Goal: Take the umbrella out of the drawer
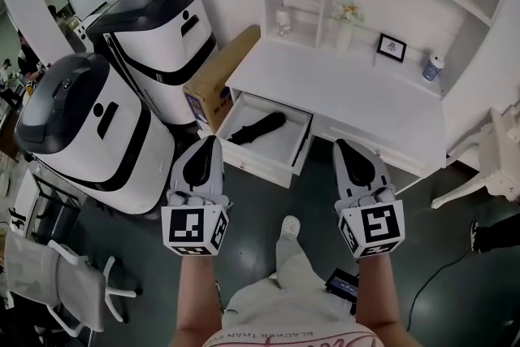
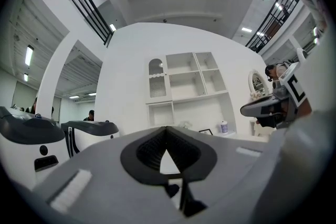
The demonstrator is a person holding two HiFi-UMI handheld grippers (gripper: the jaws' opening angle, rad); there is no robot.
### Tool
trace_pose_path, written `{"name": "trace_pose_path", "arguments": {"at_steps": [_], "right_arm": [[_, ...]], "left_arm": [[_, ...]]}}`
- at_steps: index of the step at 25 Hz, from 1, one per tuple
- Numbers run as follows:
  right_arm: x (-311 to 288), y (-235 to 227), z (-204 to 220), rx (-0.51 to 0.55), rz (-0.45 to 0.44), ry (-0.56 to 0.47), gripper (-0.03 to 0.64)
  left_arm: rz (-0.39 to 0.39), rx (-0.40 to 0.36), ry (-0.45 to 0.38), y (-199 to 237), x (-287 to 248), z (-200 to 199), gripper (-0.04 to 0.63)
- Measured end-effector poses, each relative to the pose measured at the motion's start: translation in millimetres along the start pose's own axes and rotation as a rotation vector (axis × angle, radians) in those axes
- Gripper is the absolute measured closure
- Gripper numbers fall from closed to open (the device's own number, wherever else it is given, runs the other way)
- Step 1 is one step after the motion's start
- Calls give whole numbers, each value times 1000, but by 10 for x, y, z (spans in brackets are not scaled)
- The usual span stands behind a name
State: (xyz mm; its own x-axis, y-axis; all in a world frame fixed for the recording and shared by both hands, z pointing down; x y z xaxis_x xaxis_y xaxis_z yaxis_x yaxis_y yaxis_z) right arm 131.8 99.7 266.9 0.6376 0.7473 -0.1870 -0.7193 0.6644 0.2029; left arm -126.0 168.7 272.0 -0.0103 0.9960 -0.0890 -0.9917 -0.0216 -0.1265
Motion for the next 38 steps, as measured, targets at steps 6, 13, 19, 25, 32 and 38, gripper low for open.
{"name": "trace_pose_path", "arguments": {"at_steps": [6, 13, 19, 25, 32, 38], "right_arm": [[-649, -330, -26, -7, -6, -4, 609], [-1434, -815, 53, -20, -19, 19, 609], [-1960, -1254, 57, -31, -27, 33, 609], [-2283, -1525, 140, -58, -37, 52, 609], [-2432, -1627, 321, -90, -36, 94, 609], [-2448, -1651, 444, -106, -18, 132, 609]], "left_arm": [[-5, -6, 3, 181, -684, -44, 586], [-17, 8, 23, 354, -1571, -31, 586], [-2, 17, 50, 415, -2207, -32, 586], [-1, 44, 76, 445, -2594, 40, 586], [43, 3, 185, 395, -2878, 226, 584], [201, 64, 305, 320, -3072, 432, 298]]}}
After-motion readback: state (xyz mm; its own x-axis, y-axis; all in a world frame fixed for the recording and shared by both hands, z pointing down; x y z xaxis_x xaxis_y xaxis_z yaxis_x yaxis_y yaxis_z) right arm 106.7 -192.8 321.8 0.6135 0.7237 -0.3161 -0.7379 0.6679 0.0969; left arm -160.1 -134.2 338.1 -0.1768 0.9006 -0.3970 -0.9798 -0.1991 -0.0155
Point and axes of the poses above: the fingertips, and each gripper's own axes: x backward along the fingers, y to its left, z out of its underside, the point moved 7 cm from there along x, backward along the fingers, and after that the axes turned 10 degrees about y, right-handed, at the moved point
